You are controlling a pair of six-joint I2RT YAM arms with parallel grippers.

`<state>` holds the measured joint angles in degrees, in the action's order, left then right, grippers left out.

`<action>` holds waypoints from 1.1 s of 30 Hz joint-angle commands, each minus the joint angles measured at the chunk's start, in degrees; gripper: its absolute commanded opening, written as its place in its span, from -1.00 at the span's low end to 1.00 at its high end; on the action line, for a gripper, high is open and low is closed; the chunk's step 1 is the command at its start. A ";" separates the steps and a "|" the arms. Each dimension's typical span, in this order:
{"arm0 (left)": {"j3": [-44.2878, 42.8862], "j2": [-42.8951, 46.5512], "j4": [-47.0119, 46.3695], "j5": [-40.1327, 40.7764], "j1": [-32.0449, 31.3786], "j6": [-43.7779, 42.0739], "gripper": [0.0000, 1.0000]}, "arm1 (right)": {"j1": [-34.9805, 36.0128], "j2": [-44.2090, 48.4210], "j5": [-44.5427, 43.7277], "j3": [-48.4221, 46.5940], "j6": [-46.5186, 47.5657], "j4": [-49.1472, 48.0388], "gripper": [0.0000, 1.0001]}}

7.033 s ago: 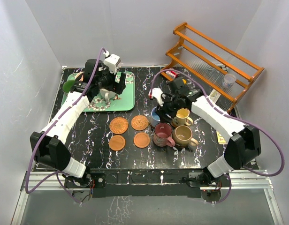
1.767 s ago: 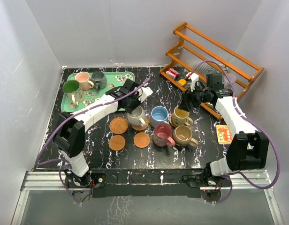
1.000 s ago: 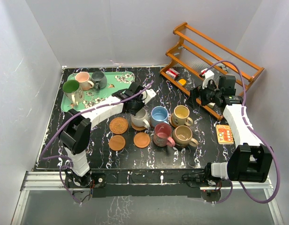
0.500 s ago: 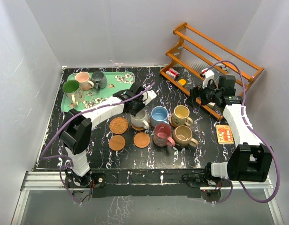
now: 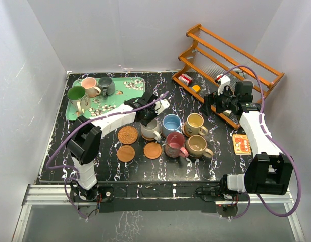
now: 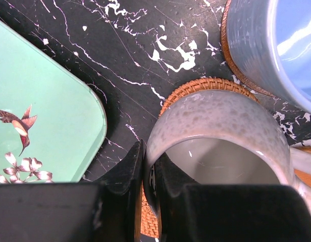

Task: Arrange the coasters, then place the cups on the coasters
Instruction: Place the cup on the coaster.

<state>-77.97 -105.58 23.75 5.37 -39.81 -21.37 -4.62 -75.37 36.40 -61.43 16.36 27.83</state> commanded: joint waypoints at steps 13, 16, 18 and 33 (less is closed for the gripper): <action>-1.45 0.78 0.50 0.86 -0.53 -0.28 -0.86 | -0.39 -0.28 1.21 -0.89 0.06 -2.32 0.97; -1.89 0.94 0.93 0.86 -0.53 -0.23 -0.70 | -0.31 -0.30 1.21 -0.89 0.08 -2.21 0.97; -2.20 1.12 1.03 1.17 -0.53 -0.17 -0.62 | -0.33 -0.30 1.21 -0.89 0.08 -2.17 0.97; -3.50 6.07 2.30 2.58 -0.53 0.11 -0.20 | -0.31 -0.51 1.23 -0.89 0.16 -2.08 0.97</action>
<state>-78.89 -105.01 24.49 6.76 -40.10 -21.43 -4.62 -76.09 36.64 -61.43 16.38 28.03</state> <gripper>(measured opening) 0.370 0.983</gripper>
